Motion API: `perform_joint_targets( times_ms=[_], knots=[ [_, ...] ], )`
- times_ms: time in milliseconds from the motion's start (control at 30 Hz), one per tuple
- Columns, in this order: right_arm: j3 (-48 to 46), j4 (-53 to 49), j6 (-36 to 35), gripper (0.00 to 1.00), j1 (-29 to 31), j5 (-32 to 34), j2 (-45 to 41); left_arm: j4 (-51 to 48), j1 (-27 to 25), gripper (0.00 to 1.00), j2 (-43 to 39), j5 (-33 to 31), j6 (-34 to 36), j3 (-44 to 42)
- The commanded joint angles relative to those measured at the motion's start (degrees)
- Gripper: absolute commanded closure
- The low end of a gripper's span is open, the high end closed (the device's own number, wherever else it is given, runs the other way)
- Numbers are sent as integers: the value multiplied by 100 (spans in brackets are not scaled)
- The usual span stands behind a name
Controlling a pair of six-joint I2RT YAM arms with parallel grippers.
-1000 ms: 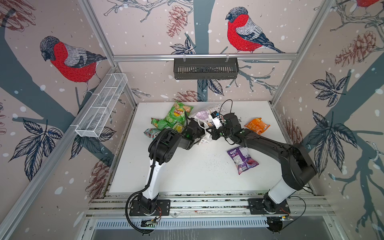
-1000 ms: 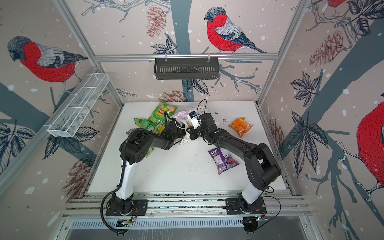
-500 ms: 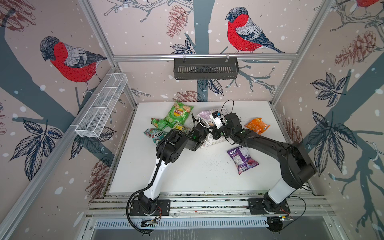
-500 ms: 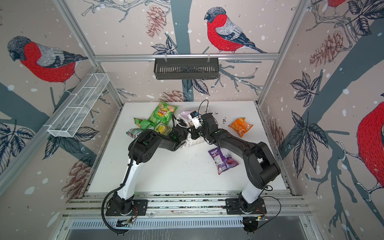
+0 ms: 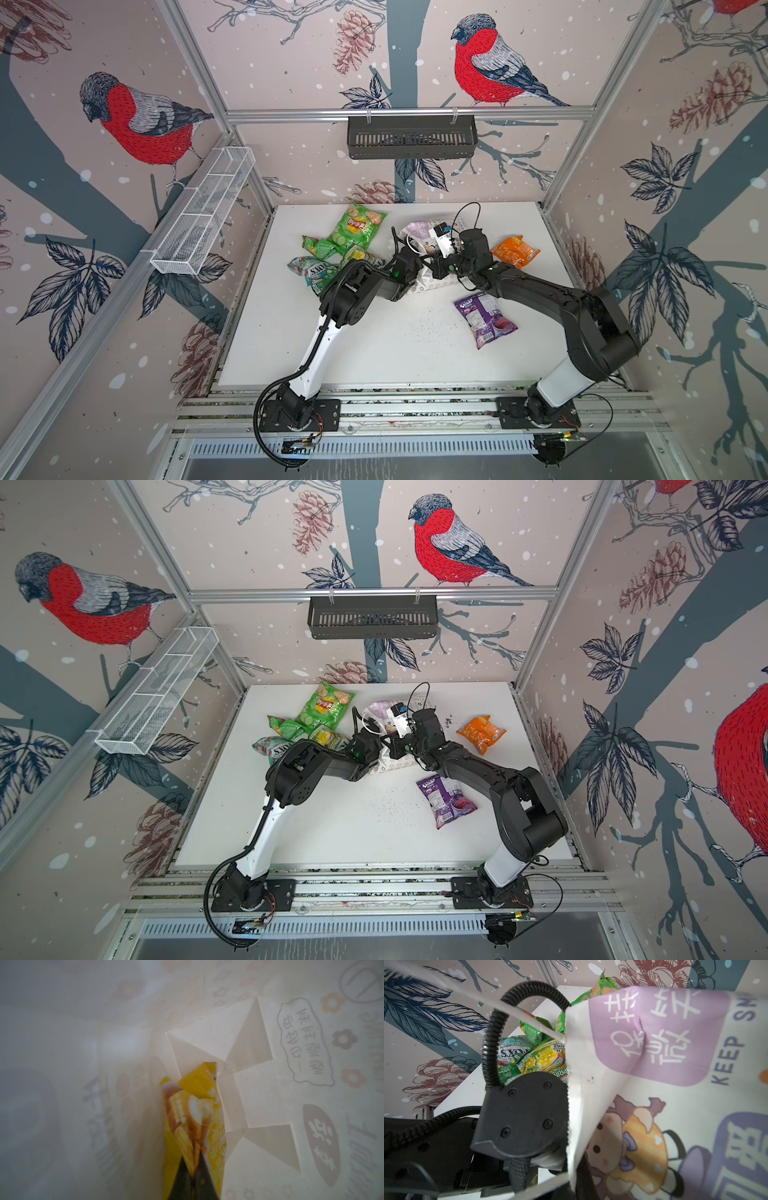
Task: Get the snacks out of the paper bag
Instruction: 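Lift the yellow packet with the left gripper while the right gripper holds the rim, then pull the yellow packet out and carry it to the green packets with the left gripper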
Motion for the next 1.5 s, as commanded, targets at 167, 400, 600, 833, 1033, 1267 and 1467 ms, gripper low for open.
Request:
perform_joint_targets(
  times_ms=[167, 400, 600, 833, 1033, 1267, 1467],
  knots=[
    [-94, 148, -9, 100, -153, -217, -141, -146, 33, 100, -555, -341, 632, -376],
    [-224, 36, -27, 100, -277, 78, -292, -391, 65, 100, -1219, -536, 1125, -739],
    [-235, 27, 55, 100, -348, 218, -411, -384, 106, 100, -1780, -740, 1352, -1308],
    [-173, -225, -40, 100, -342, 498, -411, -311, 263, 100, -2355, -725, 1397, -1870],
    [-294, -236, -43, 100, -357, 591, -541, -284, 378, 100, -2759, -724, 1424, -2205],
    [-274, -199, 12, 100, -350, 573, -552, -184, 456, 100, -3103, -753, 1371, -2630],
    [-319, -93, 83, 100, -352, 526, -582, -278, 513, 100, -3324, -736, 1367, -2788]
  ],
)
